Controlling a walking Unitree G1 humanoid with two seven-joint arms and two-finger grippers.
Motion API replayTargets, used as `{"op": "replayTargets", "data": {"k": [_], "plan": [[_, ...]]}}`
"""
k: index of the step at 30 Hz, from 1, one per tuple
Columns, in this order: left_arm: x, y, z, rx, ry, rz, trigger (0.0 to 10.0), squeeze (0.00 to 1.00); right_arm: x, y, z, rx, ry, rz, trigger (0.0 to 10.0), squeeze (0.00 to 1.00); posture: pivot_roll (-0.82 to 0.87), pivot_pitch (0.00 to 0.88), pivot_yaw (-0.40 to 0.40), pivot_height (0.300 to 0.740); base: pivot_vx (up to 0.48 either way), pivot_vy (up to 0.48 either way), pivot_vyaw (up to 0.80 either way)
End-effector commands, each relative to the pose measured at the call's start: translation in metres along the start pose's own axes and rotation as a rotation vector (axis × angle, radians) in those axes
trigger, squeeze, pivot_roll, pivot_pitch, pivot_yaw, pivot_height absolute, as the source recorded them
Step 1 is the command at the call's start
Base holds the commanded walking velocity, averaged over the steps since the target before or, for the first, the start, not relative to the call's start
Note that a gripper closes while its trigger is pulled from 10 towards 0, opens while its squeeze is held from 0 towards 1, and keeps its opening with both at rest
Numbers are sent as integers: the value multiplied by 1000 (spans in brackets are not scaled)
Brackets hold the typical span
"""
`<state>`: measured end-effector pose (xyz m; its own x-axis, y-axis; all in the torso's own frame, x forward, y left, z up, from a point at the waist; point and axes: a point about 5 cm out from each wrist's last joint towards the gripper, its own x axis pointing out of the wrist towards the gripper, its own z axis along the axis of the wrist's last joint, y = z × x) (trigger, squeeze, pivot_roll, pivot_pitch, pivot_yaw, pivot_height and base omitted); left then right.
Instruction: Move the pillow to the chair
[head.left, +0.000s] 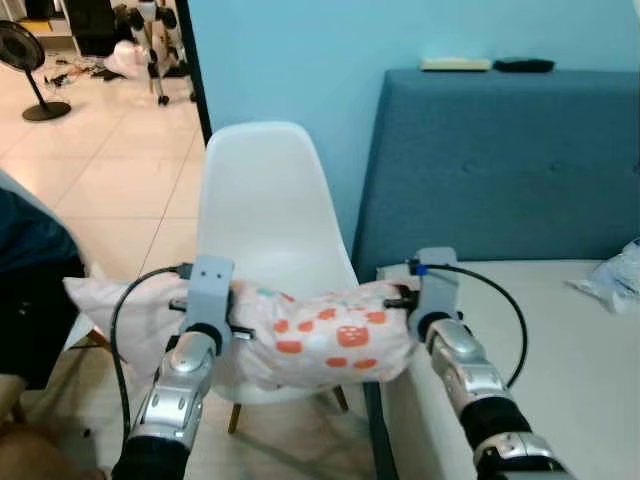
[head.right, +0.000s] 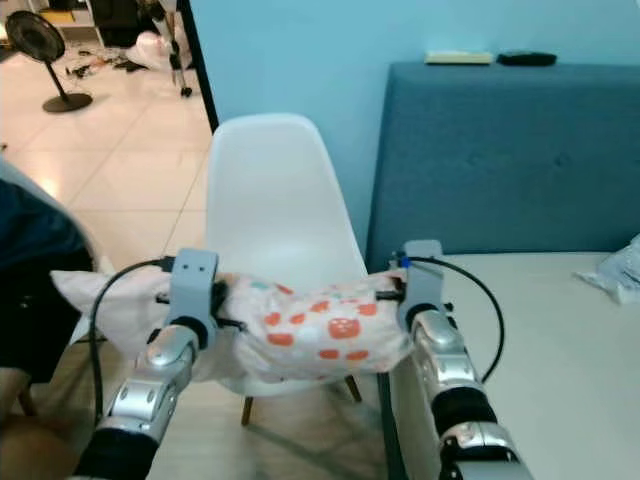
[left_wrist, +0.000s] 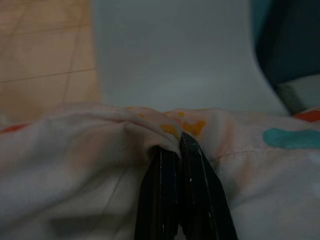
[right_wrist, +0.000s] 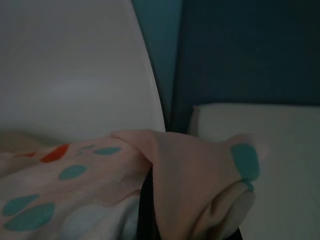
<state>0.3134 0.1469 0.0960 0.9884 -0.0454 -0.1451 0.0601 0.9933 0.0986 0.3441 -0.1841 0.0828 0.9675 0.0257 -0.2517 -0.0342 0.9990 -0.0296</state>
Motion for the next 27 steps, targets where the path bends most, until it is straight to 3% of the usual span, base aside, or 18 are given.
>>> {"op": "replayTargets", "data": {"k": [1,27], "plan": [[-1,5,5,4,-32,9,10000,0,1,10,3,7,-18,26,10000,0,-33,70,-29,740,368,0,0],[2,5,5,16,-13,-9,10000,0,2,8,2,21,-14,3,10000,0,-29,72,-11,740,328,0,0]]}}
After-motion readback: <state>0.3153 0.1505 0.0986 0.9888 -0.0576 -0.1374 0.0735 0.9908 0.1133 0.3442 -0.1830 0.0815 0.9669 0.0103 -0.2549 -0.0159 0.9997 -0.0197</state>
